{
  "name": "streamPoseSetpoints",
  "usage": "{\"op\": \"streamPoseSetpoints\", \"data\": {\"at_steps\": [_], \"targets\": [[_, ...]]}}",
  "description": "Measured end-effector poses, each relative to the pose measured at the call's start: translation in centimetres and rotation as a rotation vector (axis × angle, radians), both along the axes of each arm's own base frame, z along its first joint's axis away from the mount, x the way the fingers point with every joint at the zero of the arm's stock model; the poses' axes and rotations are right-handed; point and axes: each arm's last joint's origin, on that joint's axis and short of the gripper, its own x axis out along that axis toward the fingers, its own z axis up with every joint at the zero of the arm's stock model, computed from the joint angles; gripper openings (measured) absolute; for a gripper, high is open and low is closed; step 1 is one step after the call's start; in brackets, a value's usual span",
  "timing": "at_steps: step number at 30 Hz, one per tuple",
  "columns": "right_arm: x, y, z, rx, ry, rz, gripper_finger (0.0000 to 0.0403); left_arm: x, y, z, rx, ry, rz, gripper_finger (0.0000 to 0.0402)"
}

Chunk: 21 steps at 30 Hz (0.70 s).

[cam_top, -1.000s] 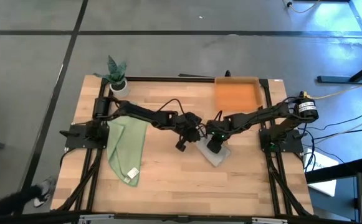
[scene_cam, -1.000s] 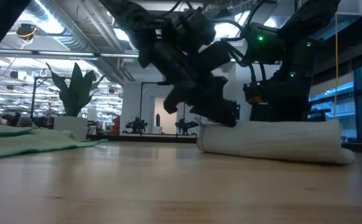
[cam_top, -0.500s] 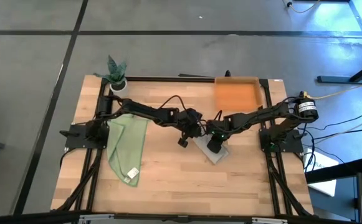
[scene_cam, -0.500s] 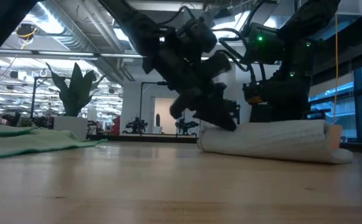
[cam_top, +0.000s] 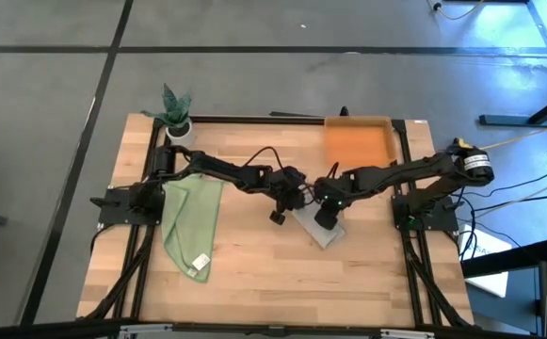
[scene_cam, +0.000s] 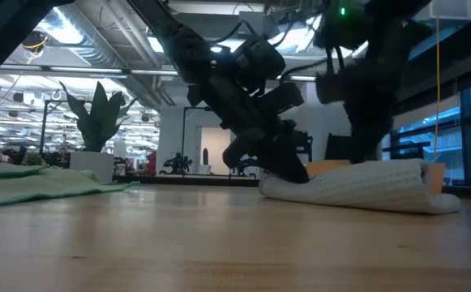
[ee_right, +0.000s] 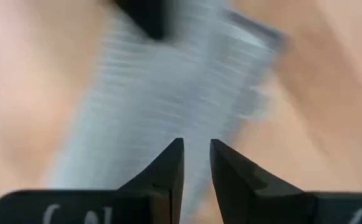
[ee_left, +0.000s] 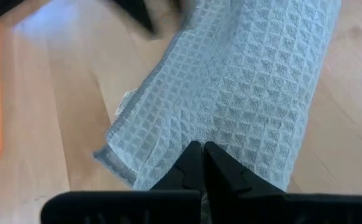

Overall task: Roll microfiber towels into tight, uniform cylinder then place into a basket
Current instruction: Roll the gray microfiber towel

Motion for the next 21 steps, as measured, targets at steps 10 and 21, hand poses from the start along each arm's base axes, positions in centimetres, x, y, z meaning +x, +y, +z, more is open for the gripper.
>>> {"op": "streamPoseSetpoints", "data": {"at_steps": [10,21], "targets": [[1.3,2.6,-0.5,0.085,-0.151,0.115,0.0079,0.0,0.1,-0.1,-0.018,0.004,0.02,0.0],[0.9,2.7,-3.6,0.107,-0.03,0.067,0.0079,-0.1,0.1,0.0,-0.031,0.006,0.034,0.0]]}}
